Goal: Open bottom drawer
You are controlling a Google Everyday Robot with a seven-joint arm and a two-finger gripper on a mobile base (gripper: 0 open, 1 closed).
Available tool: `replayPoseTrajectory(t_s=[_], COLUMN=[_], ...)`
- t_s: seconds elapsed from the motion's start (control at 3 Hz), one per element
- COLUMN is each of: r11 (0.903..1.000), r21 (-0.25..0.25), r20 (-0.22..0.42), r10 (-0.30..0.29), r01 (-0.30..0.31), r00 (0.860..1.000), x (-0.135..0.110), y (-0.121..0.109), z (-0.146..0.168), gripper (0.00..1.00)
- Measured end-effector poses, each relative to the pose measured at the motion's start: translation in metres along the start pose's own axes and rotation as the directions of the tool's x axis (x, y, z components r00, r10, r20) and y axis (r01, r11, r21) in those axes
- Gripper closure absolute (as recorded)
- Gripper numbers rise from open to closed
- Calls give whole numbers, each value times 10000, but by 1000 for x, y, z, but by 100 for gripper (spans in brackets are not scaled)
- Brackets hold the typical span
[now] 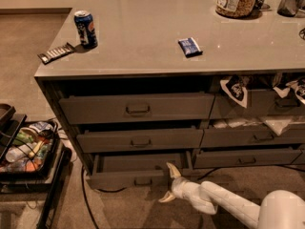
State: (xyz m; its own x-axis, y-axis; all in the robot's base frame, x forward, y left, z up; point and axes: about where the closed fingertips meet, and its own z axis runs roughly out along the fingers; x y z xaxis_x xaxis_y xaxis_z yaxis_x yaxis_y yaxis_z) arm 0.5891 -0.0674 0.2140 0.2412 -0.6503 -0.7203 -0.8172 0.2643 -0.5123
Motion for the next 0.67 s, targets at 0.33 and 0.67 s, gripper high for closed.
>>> replayPoseTrajectory(t_s=[0.33,0.67], r11=[9998,9986], r21=[-103,-215], r20=[-31,-159], r10=[-196,-486], r01=[195,483], r00=[9998,9987], x=[-10,-22], y=[-5,-13], z=[-8,-18], gripper=[0,0])
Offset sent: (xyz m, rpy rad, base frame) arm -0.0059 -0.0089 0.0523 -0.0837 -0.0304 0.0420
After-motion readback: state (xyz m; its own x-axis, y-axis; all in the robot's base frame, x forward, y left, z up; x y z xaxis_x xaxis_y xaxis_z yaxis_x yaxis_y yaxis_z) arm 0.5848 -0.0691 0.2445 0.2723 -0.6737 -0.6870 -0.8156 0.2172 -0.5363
